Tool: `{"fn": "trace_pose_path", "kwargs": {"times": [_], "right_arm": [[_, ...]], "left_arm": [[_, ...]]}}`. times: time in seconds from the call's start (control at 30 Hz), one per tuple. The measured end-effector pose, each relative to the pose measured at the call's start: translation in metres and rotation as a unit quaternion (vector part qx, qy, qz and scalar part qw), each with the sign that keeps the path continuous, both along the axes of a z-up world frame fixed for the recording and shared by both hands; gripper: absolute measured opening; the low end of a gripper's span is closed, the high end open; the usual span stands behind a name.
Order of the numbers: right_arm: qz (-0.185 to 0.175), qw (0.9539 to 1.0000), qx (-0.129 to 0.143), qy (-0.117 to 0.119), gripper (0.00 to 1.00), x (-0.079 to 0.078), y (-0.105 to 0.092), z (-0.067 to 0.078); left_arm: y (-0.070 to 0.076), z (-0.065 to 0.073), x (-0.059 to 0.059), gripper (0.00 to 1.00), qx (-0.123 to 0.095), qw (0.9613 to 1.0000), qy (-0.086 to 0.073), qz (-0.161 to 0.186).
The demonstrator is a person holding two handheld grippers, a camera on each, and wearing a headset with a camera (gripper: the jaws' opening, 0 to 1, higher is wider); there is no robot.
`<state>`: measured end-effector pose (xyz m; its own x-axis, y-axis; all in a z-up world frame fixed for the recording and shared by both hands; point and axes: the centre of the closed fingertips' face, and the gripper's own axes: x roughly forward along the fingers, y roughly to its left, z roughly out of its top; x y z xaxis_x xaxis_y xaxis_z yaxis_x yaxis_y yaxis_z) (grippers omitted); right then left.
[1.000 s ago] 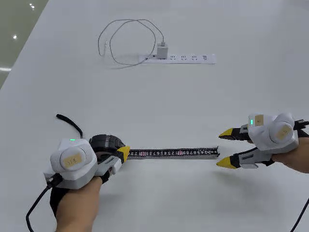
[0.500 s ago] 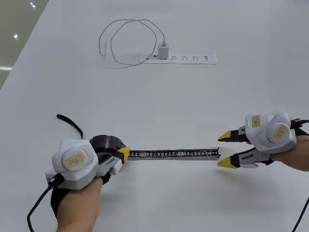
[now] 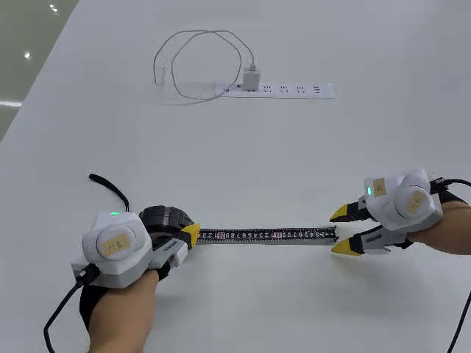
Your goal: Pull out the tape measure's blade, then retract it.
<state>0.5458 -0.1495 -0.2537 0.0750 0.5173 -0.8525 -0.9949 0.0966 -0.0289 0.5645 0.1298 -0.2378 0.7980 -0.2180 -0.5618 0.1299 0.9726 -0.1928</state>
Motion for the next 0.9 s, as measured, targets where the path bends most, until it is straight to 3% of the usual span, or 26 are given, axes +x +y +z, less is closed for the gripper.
{"fn": "trace_pose_path", "kwargs": {"times": [0.9], "right_arm": [[0.028, 0.9992, -0.026, 0.003, 0.12, 0.0033, 0.0006, -0.0090]], "left_arm": [[0.0002, 0.0002, 0.0003, 0.62, -0.006, 1.0000, 0.000, 0.003]]}}
